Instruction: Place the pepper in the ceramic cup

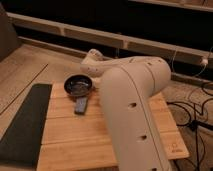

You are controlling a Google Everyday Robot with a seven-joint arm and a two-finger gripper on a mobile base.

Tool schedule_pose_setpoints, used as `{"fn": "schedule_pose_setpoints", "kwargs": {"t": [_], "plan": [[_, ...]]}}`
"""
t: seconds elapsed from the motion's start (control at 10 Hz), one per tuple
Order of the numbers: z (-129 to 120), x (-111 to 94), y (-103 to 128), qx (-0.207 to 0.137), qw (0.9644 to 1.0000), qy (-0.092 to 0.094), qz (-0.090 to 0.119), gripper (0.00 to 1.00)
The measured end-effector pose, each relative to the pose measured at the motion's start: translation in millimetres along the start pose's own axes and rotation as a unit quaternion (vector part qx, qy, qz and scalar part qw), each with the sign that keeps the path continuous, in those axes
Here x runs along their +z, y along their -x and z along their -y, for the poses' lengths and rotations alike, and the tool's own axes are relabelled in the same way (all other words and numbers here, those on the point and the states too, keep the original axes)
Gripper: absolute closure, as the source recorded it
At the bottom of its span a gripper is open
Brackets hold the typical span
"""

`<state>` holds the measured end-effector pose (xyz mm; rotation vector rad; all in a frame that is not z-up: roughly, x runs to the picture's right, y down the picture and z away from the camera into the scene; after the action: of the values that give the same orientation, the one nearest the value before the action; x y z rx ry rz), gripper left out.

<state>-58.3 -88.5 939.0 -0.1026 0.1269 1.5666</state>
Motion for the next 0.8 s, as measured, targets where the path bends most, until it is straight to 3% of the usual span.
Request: {"fn": "schedule_pose_setpoints", "kwargs": {"t": [0.8], "plan": [[-1.9,-10.0,-12.9,0.013,0.9999,0.001,0.000,1.00]]}}
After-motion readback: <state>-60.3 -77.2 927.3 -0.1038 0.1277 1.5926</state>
